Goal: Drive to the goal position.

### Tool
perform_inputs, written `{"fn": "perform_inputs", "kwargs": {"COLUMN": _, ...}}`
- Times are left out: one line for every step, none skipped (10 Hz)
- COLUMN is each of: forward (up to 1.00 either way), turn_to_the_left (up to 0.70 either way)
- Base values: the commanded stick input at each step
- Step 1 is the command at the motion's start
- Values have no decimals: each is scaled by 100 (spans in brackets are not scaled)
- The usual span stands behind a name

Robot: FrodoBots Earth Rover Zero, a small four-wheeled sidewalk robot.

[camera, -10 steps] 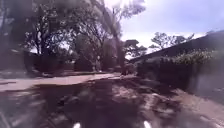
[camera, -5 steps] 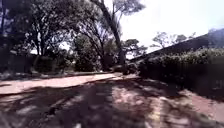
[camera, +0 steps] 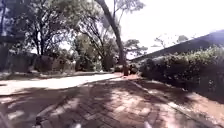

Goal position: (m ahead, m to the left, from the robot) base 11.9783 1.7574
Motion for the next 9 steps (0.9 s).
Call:
{"fn": "perform_inputs", "kwargs": {"forward": 70, "turn_to_the_left": 0}}
{"fn": "perform_inputs", "kwargs": {"forward": 70, "turn_to_the_left": 0}}
{"fn": "perform_inputs", "kwargs": {"forward": 70, "turn_to_the_left": 0}}
{"fn": "perform_inputs", "kwargs": {"forward": 70, "turn_to_the_left": 0}}
{"fn": "perform_inputs", "kwargs": {"forward": 70, "turn_to_the_left": 0}}
{"fn": "perform_inputs", "kwargs": {"forward": 70, "turn_to_the_left": 0}}
{"fn": "perform_inputs", "kwargs": {"forward": 70, "turn_to_the_left": 0}}
{"fn": "perform_inputs", "kwargs": {"forward": 70, "turn_to_the_left": 0}}
{"fn": "perform_inputs", "kwargs": {"forward": 70, "turn_to_the_left": 0}}
